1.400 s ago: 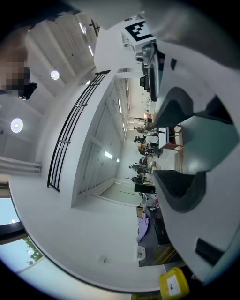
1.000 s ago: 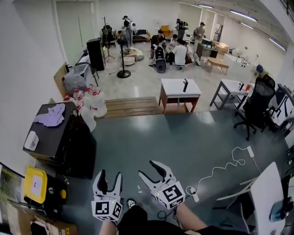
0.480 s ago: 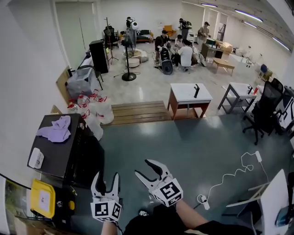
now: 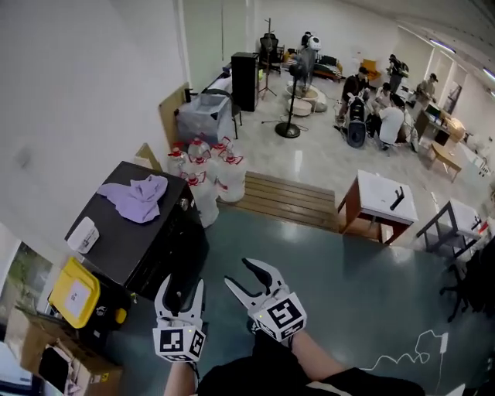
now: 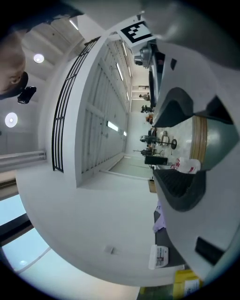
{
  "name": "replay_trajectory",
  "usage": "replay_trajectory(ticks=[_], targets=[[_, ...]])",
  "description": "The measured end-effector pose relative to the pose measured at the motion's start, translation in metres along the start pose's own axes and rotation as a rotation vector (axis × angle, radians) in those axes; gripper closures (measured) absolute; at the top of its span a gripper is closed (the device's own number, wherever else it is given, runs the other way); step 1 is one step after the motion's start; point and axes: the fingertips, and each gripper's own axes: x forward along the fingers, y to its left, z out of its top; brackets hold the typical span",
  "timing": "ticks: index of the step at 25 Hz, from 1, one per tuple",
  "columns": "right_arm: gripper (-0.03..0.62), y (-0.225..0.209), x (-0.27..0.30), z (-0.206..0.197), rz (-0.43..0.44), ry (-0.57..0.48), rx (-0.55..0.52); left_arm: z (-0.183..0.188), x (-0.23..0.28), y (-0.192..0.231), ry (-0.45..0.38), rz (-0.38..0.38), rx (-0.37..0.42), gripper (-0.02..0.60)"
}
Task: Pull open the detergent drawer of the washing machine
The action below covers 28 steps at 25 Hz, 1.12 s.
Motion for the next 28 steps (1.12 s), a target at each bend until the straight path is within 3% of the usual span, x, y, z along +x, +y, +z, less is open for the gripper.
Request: replay_trajectory(ticks=[6, 10, 13, 21, 28], targets=[[0.361, -0.038, 0.086, 0.002, 0.219, -0.001, -0.007, -0.001, 0.05, 0.049, -0.027, 0.21, 0.006, 0.31], [0.367, -0.041, 0.121, -0.001, 0.394, 0.013, 0.007, -0.002, 0.042, 0.069, -0.023, 0.413, 0.001, 0.31], [0.367, -0.04, 0.145, 0.0, 0.478, 0.017, 0.002, -0.001, 0.034, 0.085, -0.031, 0.522, 0.003, 0.31], [0.367, 0.016, 0.206, -0.013, 0.707, 0.025, -0.027, -0.01, -0.017, 0.139, -0.028, 0.784, 0.016, 0.31], [0.367, 0.067, 0.233, -0.044, 0.833, 0.101, -0.06, -0.044, -0.057, 0.171, -0.005, 0.899, -0.066, 0.31]])
